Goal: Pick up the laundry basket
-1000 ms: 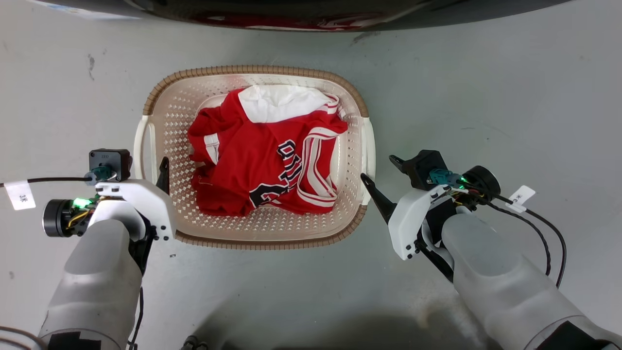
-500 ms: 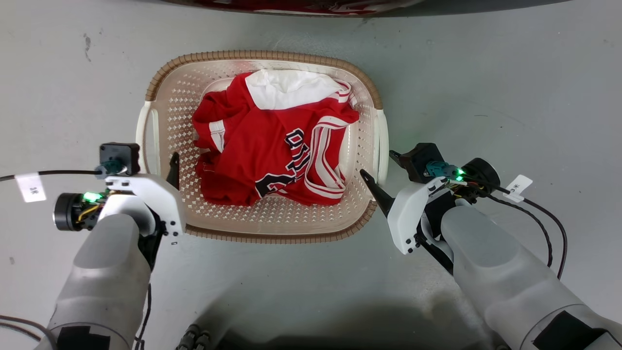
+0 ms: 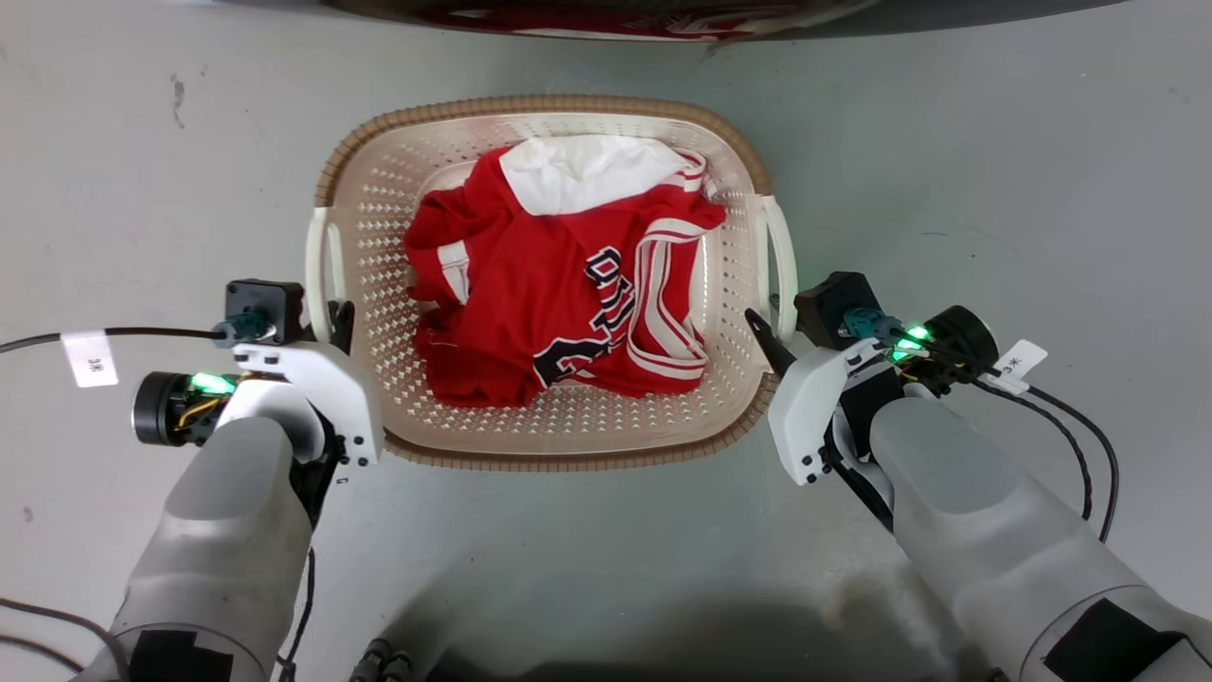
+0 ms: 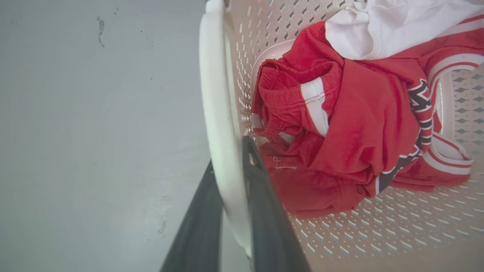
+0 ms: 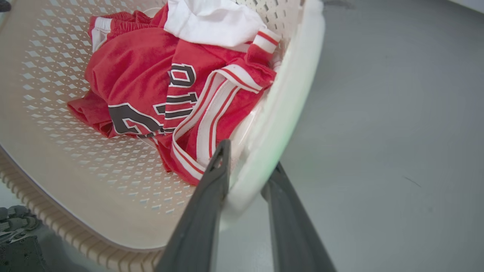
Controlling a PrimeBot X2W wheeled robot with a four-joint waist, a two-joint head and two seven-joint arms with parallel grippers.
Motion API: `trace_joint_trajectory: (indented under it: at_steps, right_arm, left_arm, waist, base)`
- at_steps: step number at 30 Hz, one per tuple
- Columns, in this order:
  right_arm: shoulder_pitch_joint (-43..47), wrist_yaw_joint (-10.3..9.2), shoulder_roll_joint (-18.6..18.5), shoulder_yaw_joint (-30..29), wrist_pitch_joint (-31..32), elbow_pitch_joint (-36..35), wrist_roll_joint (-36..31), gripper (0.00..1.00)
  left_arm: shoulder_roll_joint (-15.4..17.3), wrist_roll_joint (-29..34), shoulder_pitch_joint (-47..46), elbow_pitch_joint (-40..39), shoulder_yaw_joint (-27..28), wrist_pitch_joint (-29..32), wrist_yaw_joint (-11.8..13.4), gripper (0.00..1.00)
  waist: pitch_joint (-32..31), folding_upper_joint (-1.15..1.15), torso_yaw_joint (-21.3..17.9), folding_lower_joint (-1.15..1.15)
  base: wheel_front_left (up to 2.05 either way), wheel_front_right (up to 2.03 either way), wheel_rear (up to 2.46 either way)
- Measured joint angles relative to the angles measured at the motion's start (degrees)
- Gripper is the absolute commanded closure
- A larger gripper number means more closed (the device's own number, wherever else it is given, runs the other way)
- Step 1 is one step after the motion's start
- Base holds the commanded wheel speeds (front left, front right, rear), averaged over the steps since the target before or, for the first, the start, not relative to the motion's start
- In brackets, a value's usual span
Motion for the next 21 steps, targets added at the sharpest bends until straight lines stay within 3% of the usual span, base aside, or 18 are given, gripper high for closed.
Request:
trace_joint_trajectory:
  at_steps: [21]
  right_arm:
    - [5.1, 0.11, -0.2, 4.9, 3.3, 1.1, 5.2, 1.00]
  left_arm:
    - [-1.3, -8.1, 5.1, 0.5, -8.3, 3.2, 0.1, 1.00]
  waist:
    - [-12.4, 0.00, -0.8, 0.00]
  base:
    - [0.00, 0.00, 0.00]
